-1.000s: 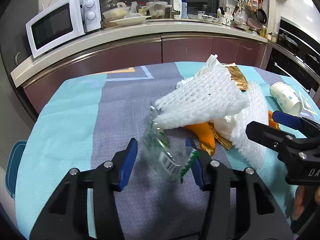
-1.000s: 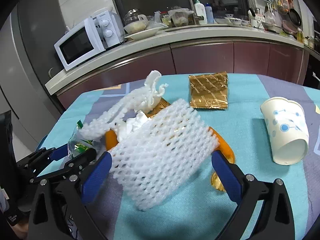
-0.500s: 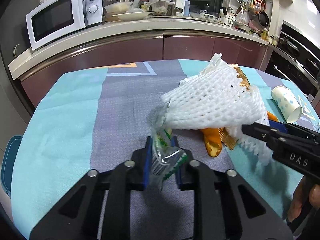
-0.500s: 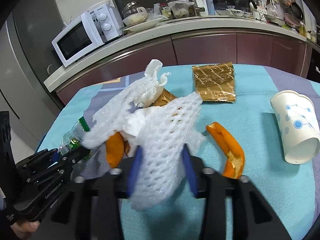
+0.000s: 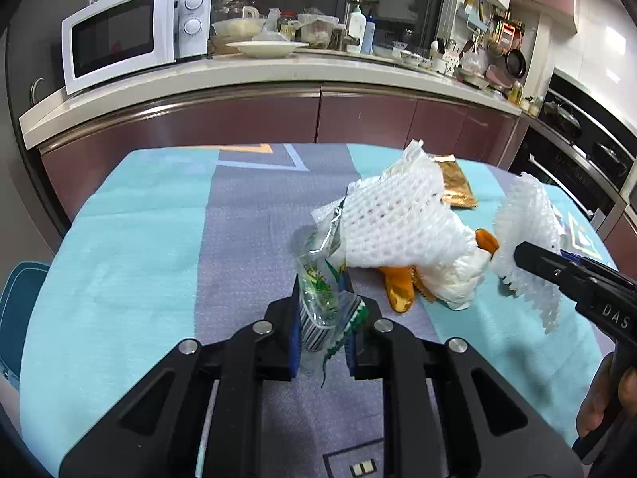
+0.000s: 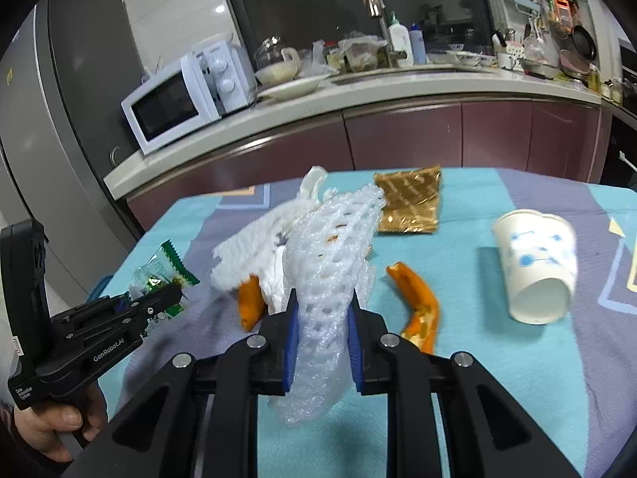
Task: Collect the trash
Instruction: 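Carry the plastic cup and foam net to the teal bin and release both, then return both tools from the bin to the table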
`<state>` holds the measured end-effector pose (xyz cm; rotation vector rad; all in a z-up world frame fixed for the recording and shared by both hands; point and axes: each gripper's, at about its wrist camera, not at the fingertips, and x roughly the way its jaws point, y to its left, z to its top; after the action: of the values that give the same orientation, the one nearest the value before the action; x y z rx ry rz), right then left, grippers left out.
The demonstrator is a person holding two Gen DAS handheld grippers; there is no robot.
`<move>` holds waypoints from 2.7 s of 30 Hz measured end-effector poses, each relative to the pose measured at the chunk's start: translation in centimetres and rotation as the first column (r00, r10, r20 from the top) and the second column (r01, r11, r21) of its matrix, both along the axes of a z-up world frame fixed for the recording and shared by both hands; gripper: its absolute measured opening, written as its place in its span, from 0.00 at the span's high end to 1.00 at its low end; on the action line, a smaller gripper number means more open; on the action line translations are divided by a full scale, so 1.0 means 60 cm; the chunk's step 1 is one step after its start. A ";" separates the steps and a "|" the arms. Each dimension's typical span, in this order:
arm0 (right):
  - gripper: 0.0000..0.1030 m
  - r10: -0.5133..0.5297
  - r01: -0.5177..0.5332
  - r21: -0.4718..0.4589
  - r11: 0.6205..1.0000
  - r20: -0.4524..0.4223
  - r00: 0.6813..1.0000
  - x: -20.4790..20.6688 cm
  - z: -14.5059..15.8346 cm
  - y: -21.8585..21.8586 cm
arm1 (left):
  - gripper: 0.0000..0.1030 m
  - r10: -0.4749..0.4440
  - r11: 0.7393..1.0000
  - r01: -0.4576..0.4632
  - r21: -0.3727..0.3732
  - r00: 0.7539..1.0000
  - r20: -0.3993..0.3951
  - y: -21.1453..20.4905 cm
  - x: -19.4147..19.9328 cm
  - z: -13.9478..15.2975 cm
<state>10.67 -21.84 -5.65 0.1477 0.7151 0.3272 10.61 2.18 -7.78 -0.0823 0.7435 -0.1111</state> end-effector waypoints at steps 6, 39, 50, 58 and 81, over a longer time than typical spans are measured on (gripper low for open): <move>0.81 0.005 -0.005 -0.004 1.000 0.054 0.999 -0.020 0.034 -0.002 | 0.84 -0.001 1.000 0.002 -0.018 0.999 0.055 0.012 -0.030 0.036; 0.81 0.752 -0.754 -0.016 0.657 -0.060 0.657 0.038 0.052 0.692 | 0.84 0.552 0.822 -0.566 0.056 0.818 0.164 0.560 -0.238 0.101; 0.80 0.744 -0.798 -0.078 0.598 -0.316 0.588 0.079 -0.069 0.871 | 0.83 0.590 0.808 -0.589 0.034 0.807 -0.020 0.691 -0.164 -0.025; 0.60 0.703 -0.778 -0.116 0.617 -0.365 0.611 0.094 -0.100 0.899 | 0.50 0.592 0.806 -0.591 0.030 0.804 -0.059 0.705 -0.136 -0.065; 0.06 0.685 -0.694 -0.152 0.704 -0.115 0.720 0.065 0.023 0.778 | 0.05 0.629 0.774 -0.633 -0.003 0.770 0.106 0.674 -0.246 0.059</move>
<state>14.58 24.85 -4.27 -0.3122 0.8312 0.9847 -4.15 42.60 -4.24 -0.2919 0.5815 0.5455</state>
